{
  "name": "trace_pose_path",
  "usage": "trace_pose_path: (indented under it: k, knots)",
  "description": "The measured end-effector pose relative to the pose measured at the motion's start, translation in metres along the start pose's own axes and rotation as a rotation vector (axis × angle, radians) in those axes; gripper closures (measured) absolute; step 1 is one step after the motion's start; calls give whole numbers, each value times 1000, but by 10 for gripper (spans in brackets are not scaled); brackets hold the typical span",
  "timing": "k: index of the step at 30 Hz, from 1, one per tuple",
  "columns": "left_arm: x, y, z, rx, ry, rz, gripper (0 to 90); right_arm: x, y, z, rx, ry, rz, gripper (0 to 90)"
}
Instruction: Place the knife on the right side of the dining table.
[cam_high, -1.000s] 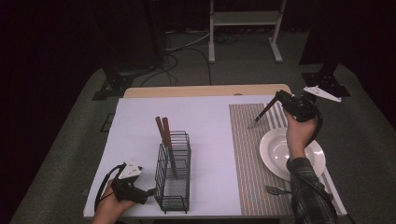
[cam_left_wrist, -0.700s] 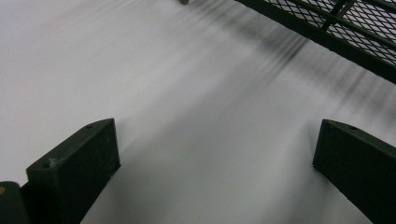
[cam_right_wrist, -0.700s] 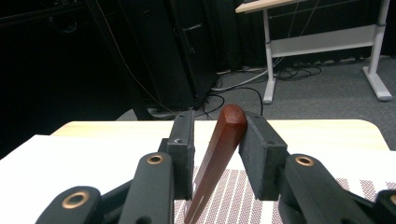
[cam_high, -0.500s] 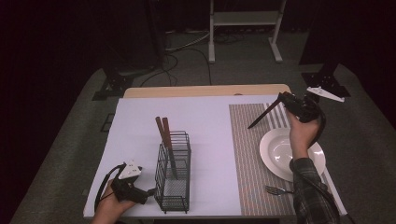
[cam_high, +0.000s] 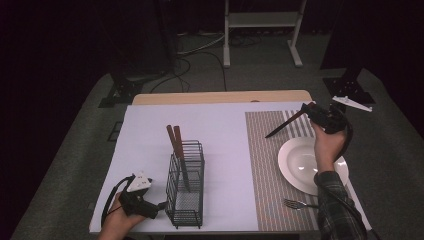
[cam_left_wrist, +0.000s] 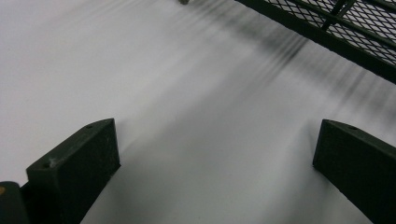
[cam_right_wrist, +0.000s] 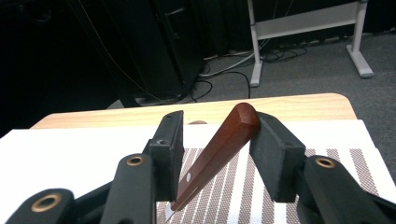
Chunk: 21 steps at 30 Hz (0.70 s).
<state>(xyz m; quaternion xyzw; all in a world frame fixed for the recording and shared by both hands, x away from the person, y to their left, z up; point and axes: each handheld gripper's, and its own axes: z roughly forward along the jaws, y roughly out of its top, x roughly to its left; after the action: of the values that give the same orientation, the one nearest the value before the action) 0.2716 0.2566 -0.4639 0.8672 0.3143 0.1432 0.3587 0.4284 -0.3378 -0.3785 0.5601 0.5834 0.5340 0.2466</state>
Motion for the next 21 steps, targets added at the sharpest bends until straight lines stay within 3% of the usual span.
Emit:
trace_pose_path:
  k: [21]
  knots:
    - [0, 0, 0, 0, 0, 0, 0, -18, -11, -1, 49, -40, 28, 488]
